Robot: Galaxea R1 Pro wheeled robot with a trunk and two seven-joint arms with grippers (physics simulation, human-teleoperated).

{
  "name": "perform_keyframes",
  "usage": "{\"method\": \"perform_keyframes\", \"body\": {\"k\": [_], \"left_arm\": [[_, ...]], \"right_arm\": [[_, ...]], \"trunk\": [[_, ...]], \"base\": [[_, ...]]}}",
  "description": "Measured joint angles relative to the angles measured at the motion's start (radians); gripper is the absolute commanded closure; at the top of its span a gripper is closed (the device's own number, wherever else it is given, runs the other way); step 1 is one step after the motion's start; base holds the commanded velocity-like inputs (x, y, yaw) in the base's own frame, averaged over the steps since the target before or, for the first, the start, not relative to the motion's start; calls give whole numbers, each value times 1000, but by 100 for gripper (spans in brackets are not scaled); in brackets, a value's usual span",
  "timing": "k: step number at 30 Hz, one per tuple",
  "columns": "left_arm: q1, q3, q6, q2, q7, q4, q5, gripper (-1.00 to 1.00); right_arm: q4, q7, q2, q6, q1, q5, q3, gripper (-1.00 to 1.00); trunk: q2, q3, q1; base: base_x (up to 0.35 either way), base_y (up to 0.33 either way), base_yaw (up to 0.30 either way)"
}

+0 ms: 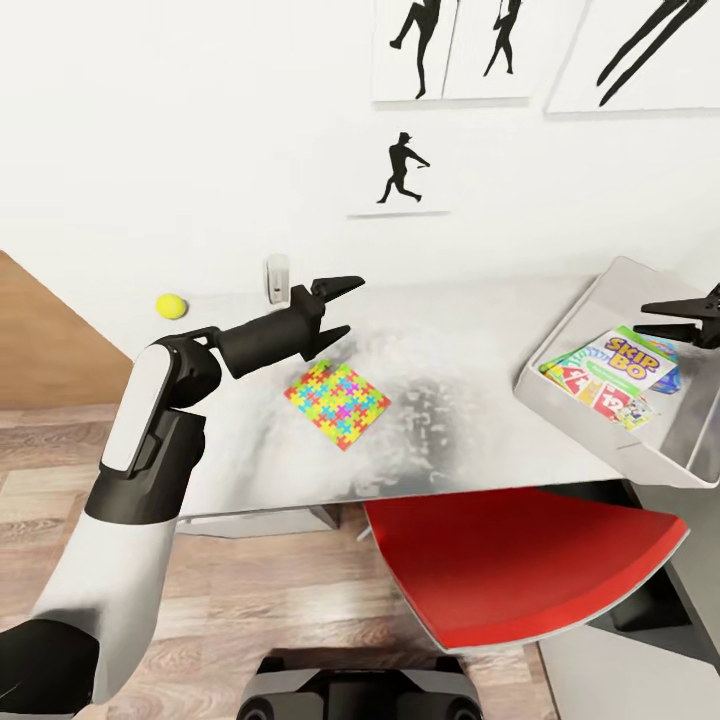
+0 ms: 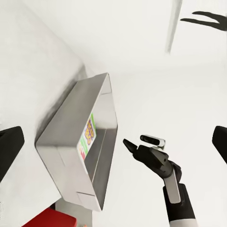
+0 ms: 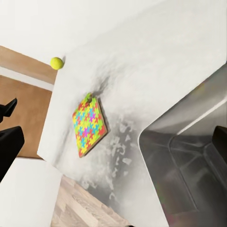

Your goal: Put all the toys in the child's room - the three board games (two on the bed and one on the table), the two jigsaw puzzles on the table, and the tennis ball on the table - inside the toy box on the table in the child's room.

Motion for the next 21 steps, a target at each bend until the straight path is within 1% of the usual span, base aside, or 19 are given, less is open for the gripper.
{"method": "perform_keyframes", "body": {"k": [4,7,21], "left_arm": [[4,0,0,0,-1,0,0,-100],[7,0,1,0,-1,0,0,-100],[12,1,1,1,-2,0,-1,-100]], "right_arm": [[0,-11,0,0,0,0,0,-100],[0,-20,0,0,0,0,0,-100],[-2,-40,4,0,-1,0,-5,-100]], "trunk": [[0,6,0],[0,11,0],[0,33,0]], "base": [[0,19,79],[0,104,77],[0,200,79]]}}
